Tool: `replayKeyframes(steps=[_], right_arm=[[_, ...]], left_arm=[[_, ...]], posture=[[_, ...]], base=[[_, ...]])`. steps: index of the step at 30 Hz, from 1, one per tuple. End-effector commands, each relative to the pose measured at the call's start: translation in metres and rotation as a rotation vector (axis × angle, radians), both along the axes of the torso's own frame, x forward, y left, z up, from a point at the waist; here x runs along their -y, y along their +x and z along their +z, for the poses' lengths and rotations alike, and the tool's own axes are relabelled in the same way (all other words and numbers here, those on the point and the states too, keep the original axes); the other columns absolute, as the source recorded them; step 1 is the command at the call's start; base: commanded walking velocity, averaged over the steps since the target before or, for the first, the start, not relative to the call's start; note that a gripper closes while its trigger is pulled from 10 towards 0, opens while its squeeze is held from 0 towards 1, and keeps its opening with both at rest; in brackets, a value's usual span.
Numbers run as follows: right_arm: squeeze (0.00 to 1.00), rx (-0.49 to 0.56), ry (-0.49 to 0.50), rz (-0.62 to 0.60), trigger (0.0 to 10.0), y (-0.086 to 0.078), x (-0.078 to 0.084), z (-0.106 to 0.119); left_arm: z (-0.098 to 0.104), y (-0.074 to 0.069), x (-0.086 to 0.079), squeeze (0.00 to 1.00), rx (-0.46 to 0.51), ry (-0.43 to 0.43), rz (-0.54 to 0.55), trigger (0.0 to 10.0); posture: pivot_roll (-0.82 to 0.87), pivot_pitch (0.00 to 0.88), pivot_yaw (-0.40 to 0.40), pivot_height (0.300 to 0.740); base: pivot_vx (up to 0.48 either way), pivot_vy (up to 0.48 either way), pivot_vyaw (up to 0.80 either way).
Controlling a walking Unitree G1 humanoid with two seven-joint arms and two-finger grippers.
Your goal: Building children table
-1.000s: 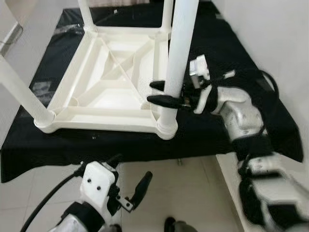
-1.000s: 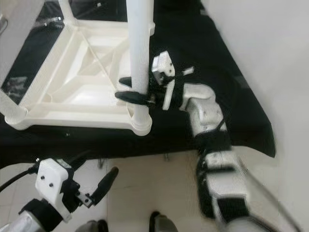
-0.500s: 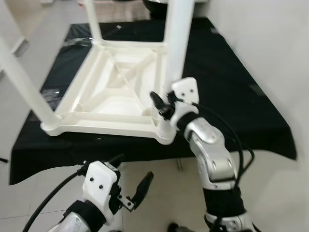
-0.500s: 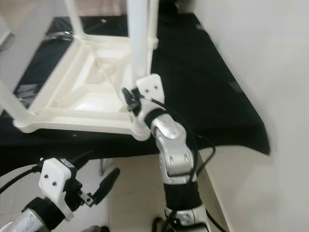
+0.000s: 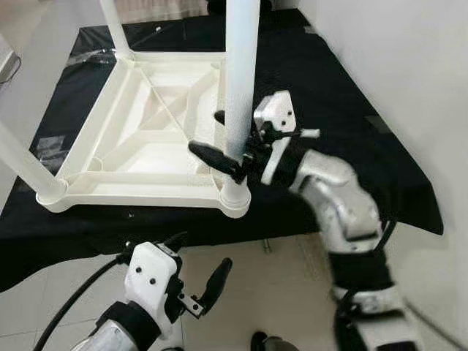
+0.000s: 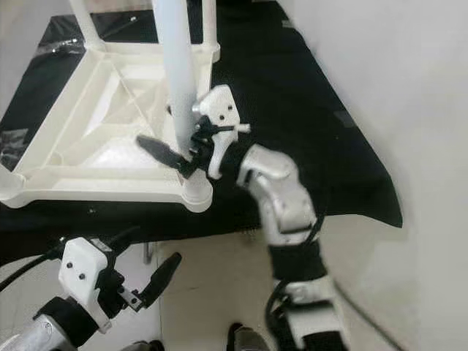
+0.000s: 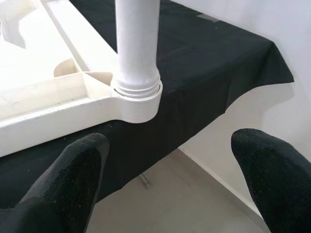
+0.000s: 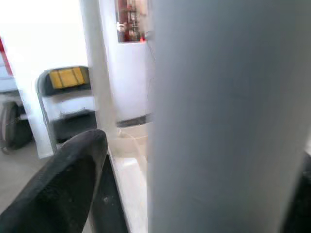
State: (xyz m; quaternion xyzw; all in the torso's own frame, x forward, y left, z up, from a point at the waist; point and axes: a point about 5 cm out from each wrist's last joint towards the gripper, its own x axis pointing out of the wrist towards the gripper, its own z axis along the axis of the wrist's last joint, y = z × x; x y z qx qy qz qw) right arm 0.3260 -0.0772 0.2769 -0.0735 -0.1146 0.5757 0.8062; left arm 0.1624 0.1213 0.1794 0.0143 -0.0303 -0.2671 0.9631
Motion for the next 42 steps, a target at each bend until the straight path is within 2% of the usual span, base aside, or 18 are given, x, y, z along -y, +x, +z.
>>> replayKeyframes(steps=[1, 9, 10, 11, 12, 13, 21, 27, 28, 29, 30, 31, 32, 33, 34, 35, 37, 42], right_arm=[[0.00, -0.008, -0.020, 0.077, 10.0, 0.002, -0.001, -0.003], [0.00, -0.040, -0.027, 0.258, 10.0, 0.014, 0.008, 0.011], [0.00, -0.065, -0.048, 0.316, 5.0, 0.013, 0.009, 0.009], [0.00, -0.065, -0.048, 0.316, 5.0, 0.013, 0.009, 0.009], [0.00, -0.078, -0.054, 0.349, 2.9, 0.013, 0.011, 0.008], [0.00, -0.091, -0.059, 0.381, 0.0, 0.013, 0.013, 0.006], [0.00, -0.110, -0.065, 0.448, 0.0, 0.016, 0.017, 0.005], [0.00, -0.084, -0.069, 0.346, 0.0, 0.019, 0.022, 0.000], [0.00, -0.077, -0.075, 0.287, 0.0, 0.020, 0.023, -0.003], [0.00, -0.102, -0.076, -0.057, 0.0, 0.023, 0.019, -0.023], [0.00, -0.102, -0.076, -0.057, 0.0, 0.023, 0.019, -0.023], [0.00, -0.108, -0.078, -0.270, 0.0, 0.026, 0.018, -0.033], [0.00, -0.110, -0.086, -0.659, 0.0, 0.025, 0.027, -0.048], [0.00, -0.139, -0.072, -0.881, 0.0, 0.011, 0.036, -0.062], [0.00, -0.161, -0.086, -0.954, 0.0, -0.008, 0.032, -0.073], [0.00, -0.161, -0.086, -0.954, 0.0, -0.008, 0.032, -0.073], [0.00, -0.198, -0.073, -0.879, 0.0, -0.030, 0.012, -0.078], [0.00, -0.174, -0.040, -0.792, 0.0, -0.019, -0.011, -0.067]], left_arm=[[-0.003, -0.002, 0.000, 0.00, -0.015, 0.008, 0.007, 10.0], [-0.003, -0.004, -0.001, 0.00, -0.021, 0.009, 0.016, 10.0], [-0.002, -0.005, -0.001, 0.00, -0.022, 0.009, 0.017, 10.0], [-0.002, -0.005, -0.001, 0.00, -0.022, 0.009, 0.017, 10.0], [-0.002, -0.005, -0.001, 0.00, -0.022, 0.009, 0.017, 10.0], [-0.003, -0.005, -0.001, 0.00, -0.023, 0.009, 0.017, 10.0], [-0.003, -0.005, -0.001, 0.00, -0.025, 0.008, 0.017, 10.0], [-0.003, -0.005, -0.001, 0.00, -0.023, 0.008, 0.017, 10.0], [-0.003, -0.005, -0.001, 0.00, -0.023, 0.008, 0.017, 10.0], [-0.004, -0.005, -0.002, 0.00, -0.023, 0.009, 0.018, 10.0], [-0.004, -0.005, -0.002, 0.00, -0.023, 0.009, 0.018, 10.0], [-0.004, -0.005, -0.002, 0.00, -0.024, 0.010, 0.019, 10.0], [-0.004, -0.005, -0.003, 0.00, -0.025, 0.012, 0.020, 10.0], [-0.004, -0.004, -0.003, 0.00, -0.025, 0.014, 0.020, 10.0], [-0.003, -0.003, -0.005, 0.00, -0.020, 0.018, 0.025, 10.0], [-0.003, -0.003, -0.005, 0.00, -0.020, 0.018, 0.025, 10.0], [-0.002, 0.000, -0.008, 0.00, -0.012, 0.019, 0.034, 10.0], [-0.002, 0.005, -0.009, 0.00, -0.003, 0.023, 0.034, 10.0]], posture=[[0.11, 0.246, -0.040, 0.740], [0.12, 0.262, -0.043, 0.740], [0.12, 0.263, -0.043, 0.740], [0.12, 0.263, -0.043, 0.740], [0.12, 0.263, -0.043, 0.740], [0.12, 0.265, -0.042, 0.740], [0.12, 0.264, -0.042, 0.740], [0.11, 0.260, -0.050, 0.740], [0.11, 0.260, -0.051, 0.740], [0.10, 0.258, -0.064, 0.740], [0.10, 0.258, -0.064, 0.740], [0.10, 0.258, -0.064, 0.740], [0.11, 0.251, -0.064, 0.740], [0.11, 0.252, -0.064, 0.740], [0.12, 0.255, -0.052, 0.740], [0.12, 0.255, -0.052, 0.740], [0.10, 0.241, -0.038, 0.740], [0.10, 0.222, -0.042, 0.740]], base=[[0.000, 0.000, 0.00], [0.000, 0.000, 0.00], [0.000, 0.000, 0.00], [0.000, 0.000, 0.00], [0.000, 0.000, 0.00], [0.000, 0.000, 0.00], [0.000, 0.000, 0.00], [0.000, 0.000, 0.00], [0.000, 0.000, 0.00], [0.000, 0.000, 0.00], [0.000, 0.000, 0.00], [0.000, 0.000, 0.00], [0.000, 0.000, 0.00], [0.000, 0.000, 0.00], [0.000, 0.000, 0.00], [0.000, 0.000, 0.00], [0.000, 0.000, 0.00], [0.000, 0.000, 0.00]])
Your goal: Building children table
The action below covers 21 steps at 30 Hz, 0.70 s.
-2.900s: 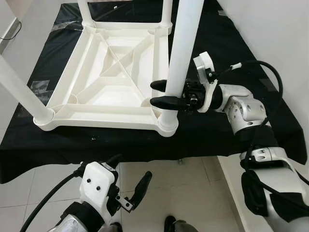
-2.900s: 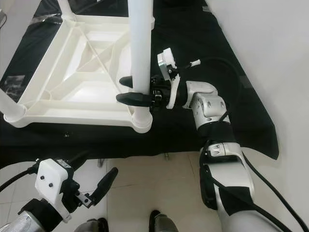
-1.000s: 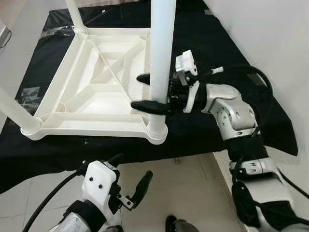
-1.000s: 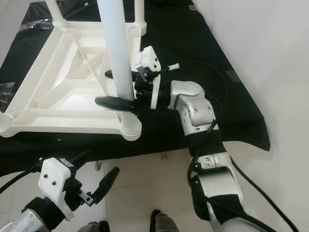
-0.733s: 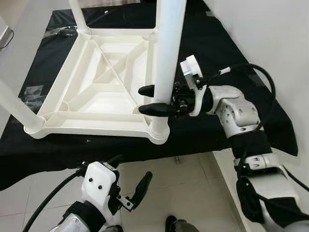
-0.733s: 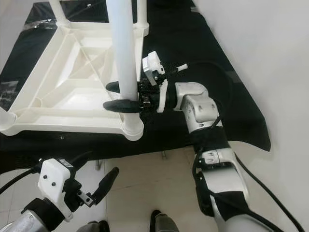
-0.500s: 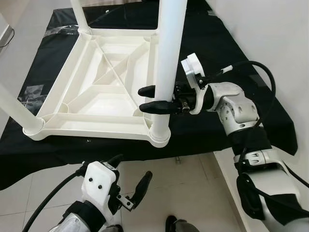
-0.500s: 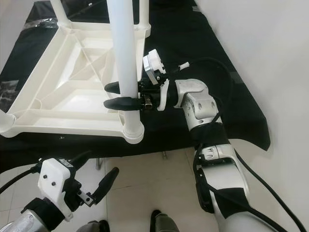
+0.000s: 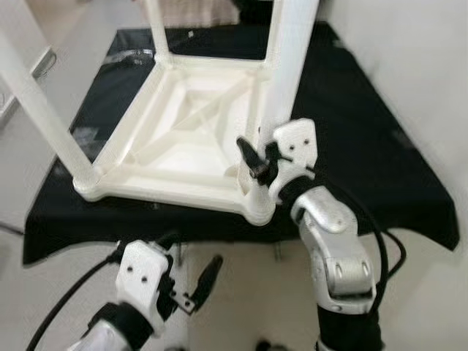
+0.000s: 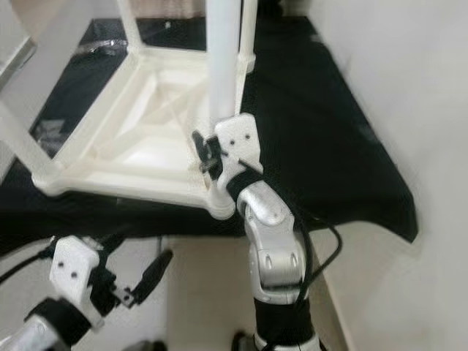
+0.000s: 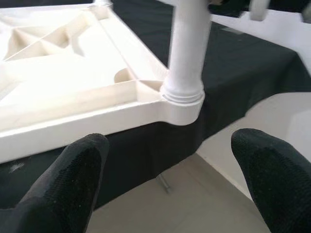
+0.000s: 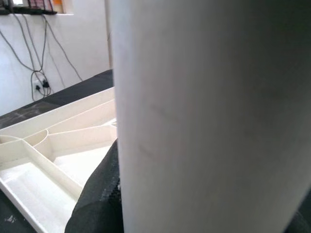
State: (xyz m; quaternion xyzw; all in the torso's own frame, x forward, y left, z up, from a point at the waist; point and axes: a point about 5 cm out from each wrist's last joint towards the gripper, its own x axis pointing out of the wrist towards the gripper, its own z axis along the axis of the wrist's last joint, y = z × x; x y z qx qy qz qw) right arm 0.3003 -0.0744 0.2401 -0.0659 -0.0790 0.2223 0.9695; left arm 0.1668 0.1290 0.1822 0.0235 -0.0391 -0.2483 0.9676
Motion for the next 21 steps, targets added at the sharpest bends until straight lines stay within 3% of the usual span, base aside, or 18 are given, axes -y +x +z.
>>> replayKeyframes(steps=[1, 2, 7, 8, 10, 15, 16, 18, 20, 21], right_arm=[[0.00, -0.147, -0.054, 0.004, 0.0, 0.010, -0.012, -0.027], [0.00, -0.137, -0.037, 0.024, 10.0, 0.015, -0.014, -0.022], [0.00, -0.097, -0.013, 0.049, 10.0, 0.020, -0.017, -0.012], [1.00, -0.063, 0.020, 0.078, 10.0, 0.021, -0.017, -0.004], [1.00, -0.007, 0.065, 0.148, 10.0, 0.024, -0.015, 0.012], [1.00, 0.013, 0.066, 0.231, 10.0, 0.026, -0.011, 0.022], [1.00, 0.015, 0.055, 0.386, 10.0, 0.026, -0.008, 0.027], [1.00, 0.015, 0.055, 0.386, 10.0, 0.026, -0.008, 0.027], [1.00, 0.021, -0.001, 0.577, 10.0, 0.023, -0.005, 0.029], [1.00, 0.021, -0.001, 0.577, 10.0, 0.023, -0.005, 0.029]], left_arm=[[-0.005, 0.001, -0.001, 0.00, -0.023, 0.013, -0.006, 10.0], [-0.005, 0.002, -0.001, 0.00, -0.020, 0.015, -0.004, 10.0], [-0.005, 0.002, -0.002, 0.00, -0.018, 0.020, -0.001, 10.0], [-0.005, 0.003, -0.003, 0.00, -0.016, 0.020, 0.001, 10.0], [-0.005, 0.003, -0.002, 0.00, -0.016, 0.018, 0.002, 10.0], [-0.005, 0.002, -0.002, 0.00, -0.017, 0.015, 0.001, 10.0], [-0.005, 0.002, -0.001, 0.00, -0.018, 0.012, 0.001, 10.0], [-0.005, 0.002, -0.001, 0.00, -0.018, 0.012, 0.001, 10.0], [-0.005, 0.002, 0.000, 0.00, -0.019, 0.008, 0.002, 10.0], [-0.005, 0.002, 0.000, 0.00, -0.019, 0.008, 0.002, 10.0]], posture=[[0.10, 0.222, -0.042, 0.740], [0.11, 0.221, -0.041, 0.740], [0.11, 0.221, -0.039, 0.740], [0.10, 0.223, -0.038, 0.740], [0.10, 0.223, -0.039, 0.740], [0.10, 0.227, -0.042, 0.740], [0.10, 0.232, -0.046, 0.740], [0.10, 0.232, -0.046, 0.740], [0.11, 0.235, -0.047, 0.740], [0.11, 0.235, -0.047, 0.740]], base=[[0.000, 0.000, 0.00], [0.000, 0.000, 0.00], [0.000, 0.000, 0.00], [0.000, 0.000, 0.00], [0.000, 0.000, 0.00], [0.000, 0.000, 0.00], [0.000, 0.000, 0.00], [0.000, 0.000, 0.00], [0.000, 0.000, 0.00], [0.000, 0.000, 0.00]])
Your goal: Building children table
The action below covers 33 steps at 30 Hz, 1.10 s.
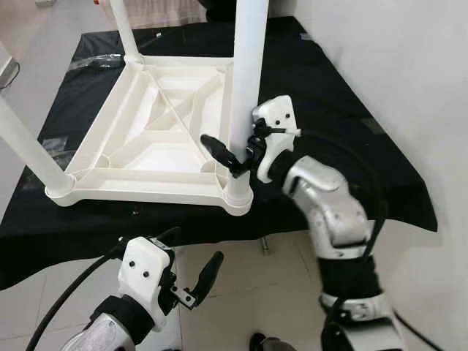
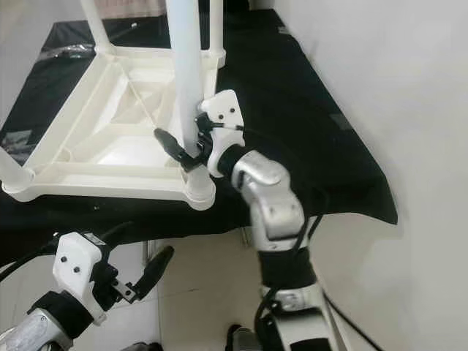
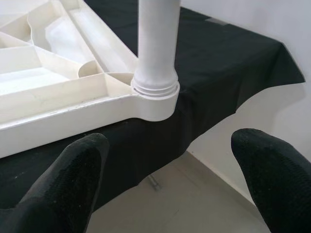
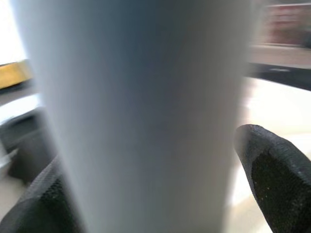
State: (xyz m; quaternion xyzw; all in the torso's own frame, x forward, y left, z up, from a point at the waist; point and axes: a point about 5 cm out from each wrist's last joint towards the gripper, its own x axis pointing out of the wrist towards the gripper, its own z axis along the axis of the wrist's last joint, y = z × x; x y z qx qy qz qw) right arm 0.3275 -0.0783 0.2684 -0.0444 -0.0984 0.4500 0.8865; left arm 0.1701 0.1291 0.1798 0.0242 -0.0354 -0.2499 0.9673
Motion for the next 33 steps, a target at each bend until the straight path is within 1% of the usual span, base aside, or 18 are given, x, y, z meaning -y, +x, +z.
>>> replayKeyframes(steps=[1, 2, 3, 5, 8, 10, 11, 14, 16, 17, 18, 22, 27, 28, 30, 31, 32, 33], right_arm=[[0.08, 0.038, -0.120, 0.259, 10.0, -0.005, -0.005, -0.003], [0.08, 0.031, -0.145, 0.292, 10.0, -0.002, -0.003, -0.004], [0.00, 0.024, -0.145, 0.305, 10.0, 0.001, -0.002, -0.002], [0.00, 0.024, -0.145, 0.305, 10.0, 0.001, -0.002, -0.002], [0.00, 0.020, -0.133, 0.307, 10.0, 0.011, 0.000, 0.003], [0.00, -0.004, -0.096, 0.326, 10.0, 0.023, 0.001, 0.010], [0.00, -0.004, -0.096, 0.326, 10.0, 0.023, 0.001, 0.010], [0.00, -0.031, -0.054, 0.374, 10.0, 0.028, 0.001, 0.013], [0.00, -0.056, -0.022, 0.496, 10.0, 0.026, 0.003, 0.014], [0.00, -0.061, -0.015, 0.544, 2.7, 0.025, 0.004, 0.013], [0.00, -0.070, -0.009, 0.582, 0.0, 0.024, 0.005, 0.013], [0.00, -0.081, -0.004, 0.644, 0.0, 0.023, 0.009, 0.014], [0.00, -0.080, -0.019, 0.633, 0.0, 0.025, 0.010, 0.014], [0.00, -0.075, -0.037, 0.574, 0.0, 0.028, 0.010, 0.011], [0.00, -0.072, -0.050, 0.533, 0.0, 0.031, 0.011, 0.010], [0.00, -0.090, -0.045, 0.439, 0.0, 0.033, 0.012, 0.004], [0.00, -0.090, -0.045, 0.439, 0.0, 0.033, 0.012, 0.004], [0.00, -0.101, -0.048, 0.352, 0.0, 0.033, 0.014, -0.003]], left_arm=[[-0.002, -0.002, 0.000, 0.00, -0.013, 0.003, 0.006, 10.0], [-0.002, -0.003, 0.001, 0.00, -0.014, 0.002, 0.006, 10.0], [-0.002, -0.003, 0.001, 0.00, -0.015, 0.001, 0.007, 10.0], [-0.002, -0.003, 0.001, 0.00, -0.015, 0.001, 0.007, 10.0], [-0.002, -0.004, 0.000, 0.00, -0.015, 0.001, 0.008, 10.0], [-0.002, -0.005, 0.000, 0.00, -0.018, 0.002, 0.009, 10.0], [-0.002, -0.005, 0.000, 0.00, -0.018, 0.002, 0.009, 10.0], [-0.002, -0.007, 0.001, 0.00, -0.021, 0.002, 0.009, 10.0], [-0.003, -0.008, 0.000, 0.00, -0.025, 0.002, 0.009, 10.0], [-0.003, -0.008, 0.000, 0.00, -0.026, 0.002, 0.010, 10.0], [-0.003, -0.008, 0.000, 0.00, -0.027, 0.003, 0.011, 10.0], [-0.003, -0.009, 0.000, 0.00, -0.030, 0.004, 0.012, 10.0], [-0.003, -0.009, 0.000, 0.00, -0.031, 0.004, 0.011, 10.0], [-0.003, -0.009, 0.000, 0.00, -0.031, 0.003, 0.010, 10.0], [-0.003, -0.009, 0.000, 0.00, -0.030, 0.003, 0.011, 10.0], [-0.003, -0.008, 0.000, 0.00, -0.030, 0.002, 0.011, 10.0], [-0.003, -0.008, 0.000, 0.00, -0.030, 0.002, 0.011, 10.0], [-0.003, -0.008, 0.000, 0.00, -0.029, 0.001, 0.012, 10.0]], posture=[[0.11, 0.239, -0.050, 0.740], [0.11, 0.240, -0.052, 0.740], [0.11, 0.240, -0.052, 0.740], [0.11, 0.240, -0.052, 0.740], [0.12, 0.245, -0.053, 0.740], [0.12, 0.248, -0.049, 0.740], [0.12, 0.248, -0.049, 0.740], [0.13, 0.250, -0.048, 0.740], [0.13, 0.252, -0.048, 0.740], [0.13, 0.252, -0.048, 0.740], [0.14, 0.254, -0.048, 0.740], [0.13, 0.255, -0.047, 0.740], [0.13, 0.255, -0.047, 0.740], [0.13, 0.254, -0.048, 0.740], [0.13, 0.254, -0.048, 0.740], [0.11, 0.252, -0.056, 0.740], [0.11, 0.252, -0.056, 0.740], [0.11, 0.252, -0.056, 0.740]], base=[[0.000, 0.000, 0.00], [0.000, 0.000, 0.00], [0.000, 0.000, 0.00], [0.000, 0.000, 0.00], [0.000, 0.000, 0.00], [0.000, 0.000, 0.00], [0.000, 0.000, 0.00], [0.000, 0.000, 0.00], [0.000, 0.000, 0.00], [0.000, 0.000, 0.00], [0.000, 0.000, 0.00], [0.000, 0.000, 0.00], [0.000, 0.000, 0.00], [0.000, 0.000, 0.00], [0.000, 0.000, 0.00], [0.000, 0.000, 0.00], [0.000, 0.000, 0.00], [0.000, 0.000, 0.00]])
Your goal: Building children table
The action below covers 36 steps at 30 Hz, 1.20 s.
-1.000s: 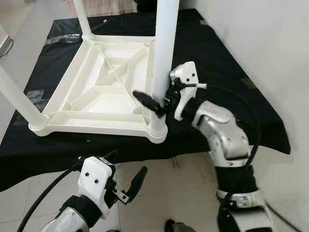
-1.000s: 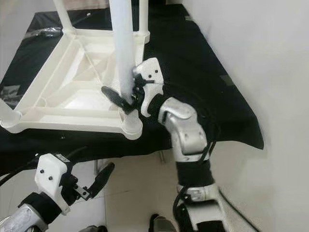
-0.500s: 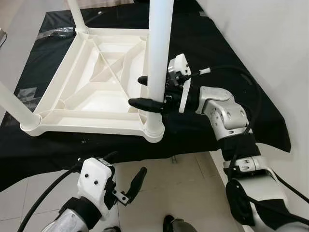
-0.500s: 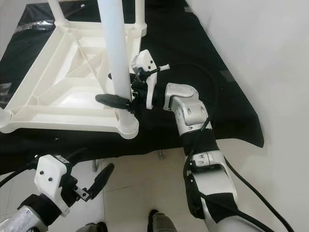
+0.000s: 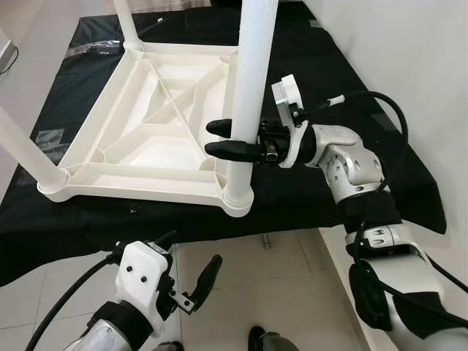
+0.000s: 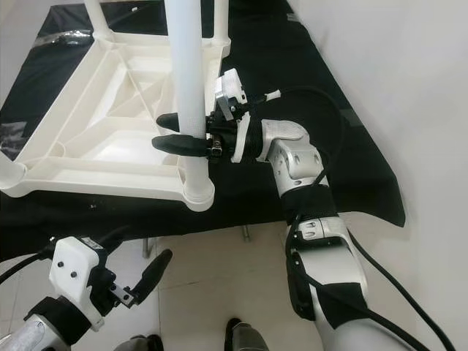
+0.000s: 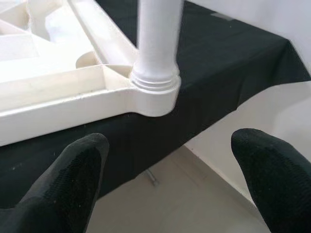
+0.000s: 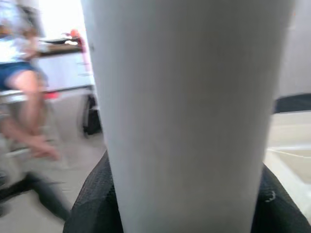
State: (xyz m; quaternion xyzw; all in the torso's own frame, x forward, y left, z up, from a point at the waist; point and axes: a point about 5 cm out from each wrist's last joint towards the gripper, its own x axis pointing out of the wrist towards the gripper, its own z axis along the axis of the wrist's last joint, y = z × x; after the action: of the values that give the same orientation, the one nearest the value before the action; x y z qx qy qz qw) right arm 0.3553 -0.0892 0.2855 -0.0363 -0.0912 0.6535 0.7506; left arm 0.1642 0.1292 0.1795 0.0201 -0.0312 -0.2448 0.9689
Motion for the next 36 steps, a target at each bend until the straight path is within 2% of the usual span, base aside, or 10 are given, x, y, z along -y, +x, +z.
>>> replayKeyframes(steps=[1, 7, 16, 17, 20, 21, 22, 23, 35, 36], right_arm=[[0.00, -0.121, -0.029, -0.269, 0.0, 0.003, 0.006, -0.033], [0.00, -0.248, -0.133, -1.194, 0.0, -0.027, 0.044, -0.098], [0.00, -0.212, -0.090, -1.111, 0.0, -0.031, 0.028, -0.087], [0.00, -0.195, -0.063, -1.077, 8.9, -0.024, 0.025, -0.079], [0.00, -0.187, -0.001, -1.010, 10.0, -0.020, 0.021, -0.068], [0.55, -0.183, 0.043, -0.968, 10.0, -0.019, 0.018, -0.060], [0.55, -0.183, 0.043, -0.968, 10.0, -0.019, 0.018, -0.060], [1.00, -0.161, 0.110, -0.794, 10.0, -0.023, 0.011, -0.040], [0.98, -0.003, -0.072, -0.252, 10.0, -0.037, 0.026, -0.031], [0.00, 0.011, -0.135, -0.194, 10.0, -0.035, 0.029, -0.034]], left_arm=[[-0.003, -0.002, 0.000, 0.00, -0.019, 0.008, 0.001, 10.0], [-0.003, 0.001, -0.002, 0.00, -0.016, 0.013, -0.004, 10.0], [-0.004, 0.005, -0.002, 0.00, -0.011, 0.009, -0.011, 10.0], [-0.003, 0.006, -0.003, 0.00, -0.007, 0.013, -0.004, 10.0], [-0.003, 0.006, -0.005, 0.00, -0.005, 0.017, 0.005, 10.0], [-0.003, 0.007, -0.007, 0.00, -0.004, 0.020, 0.010, 10.0], [-0.003, 0.007, -0.007, 0.00, -0.004, 0.020, 0.010, 10.0], [-0.002, 0.007, -0.007, 0.00, -0.002, 0.022, 0.012, 10.0], [-0.003, 0.005, -0.004, 0.00, -0.009, 0.018, 0.001, 10.0], [-0.003, 0.004, -0.004, 0.00, -0.010, 0.019, 0.000, 10.0]], posture=[[0.10, 0.249, -0.055, 0.740], [0.09, 0.250, -0.032, 0.740], [0.08, 0.228, -0.042, 0.740], [0.08, 0.229, -0.043, 0.740], [0.08, 0.228, -0.040, 0.740], [0.08, 0.228, -0.040, 0.740], [0.08, 0.228, -0.040, 0.740], [0.09, 0.231, -0.041, 0.740], [0.10, 0.244, -0.038, 0.740], [0.11, 0.247, -0.040, 0.740]], base=[[0.000, 0.000, 0.00], [0.000, 0.000, 0.00], [0.000, 0.000, 0.00], [0.000, 0.000, 0.00], [0.000, 0.000, 0.00], [0.000, 0.000, 0.00], [0.000, 0.000, 0.00], [0.000, 0.000, 0.00], [0.000, 0.000, 0.00], [0.000, 0.000, 0.00]])
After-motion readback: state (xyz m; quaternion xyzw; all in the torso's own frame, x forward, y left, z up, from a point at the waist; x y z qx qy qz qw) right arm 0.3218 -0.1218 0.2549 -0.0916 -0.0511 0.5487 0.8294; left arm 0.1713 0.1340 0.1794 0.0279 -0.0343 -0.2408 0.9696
